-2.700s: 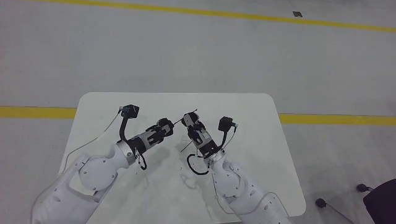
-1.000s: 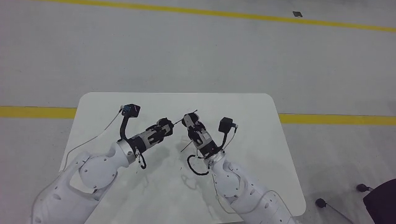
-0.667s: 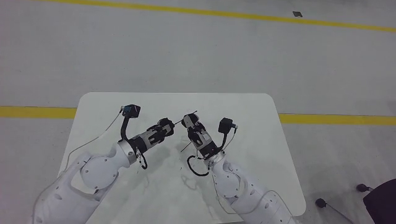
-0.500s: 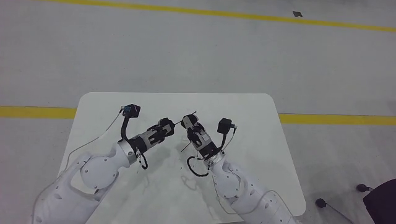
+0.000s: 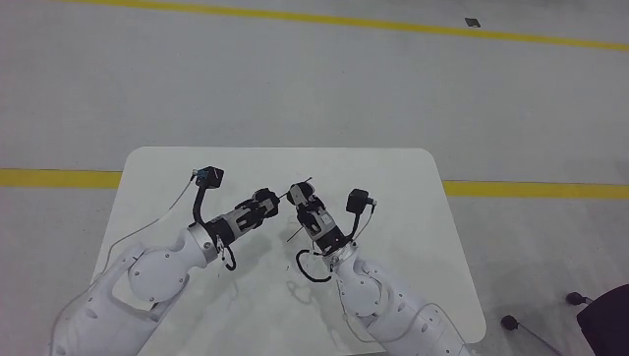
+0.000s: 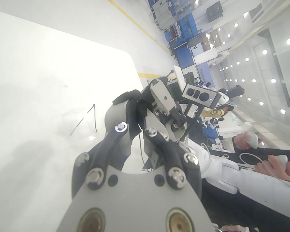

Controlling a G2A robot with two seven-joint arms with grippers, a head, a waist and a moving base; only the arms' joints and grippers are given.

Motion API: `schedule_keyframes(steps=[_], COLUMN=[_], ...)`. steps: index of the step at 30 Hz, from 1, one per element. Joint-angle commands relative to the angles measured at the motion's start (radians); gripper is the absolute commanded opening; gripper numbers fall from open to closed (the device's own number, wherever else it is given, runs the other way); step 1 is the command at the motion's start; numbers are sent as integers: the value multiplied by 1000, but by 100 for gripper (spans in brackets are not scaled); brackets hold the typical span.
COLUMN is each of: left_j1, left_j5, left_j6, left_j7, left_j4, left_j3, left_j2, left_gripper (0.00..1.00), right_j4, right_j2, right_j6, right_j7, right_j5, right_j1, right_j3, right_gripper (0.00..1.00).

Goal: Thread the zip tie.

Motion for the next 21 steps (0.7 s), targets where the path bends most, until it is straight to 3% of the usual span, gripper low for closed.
schedule_keyframes(steps=[1, 21], left_j1=[0, 3], left_j5=[-5, -25], left_j6=[-2, -11], left_j7=[0, -5], left_j4=[-1, -7], left_j3=[0, 6], left_j2=[0, 4], left_gripper=[0, 0], right_j4=[2, 4], right_j2=[1, 9], right_j6=[0, 0], right_j7=[3, 9], right_j5=[1, 10], right_j1=[1, 5], right_j3=[-2, -19], right_gripper=[0, 0])
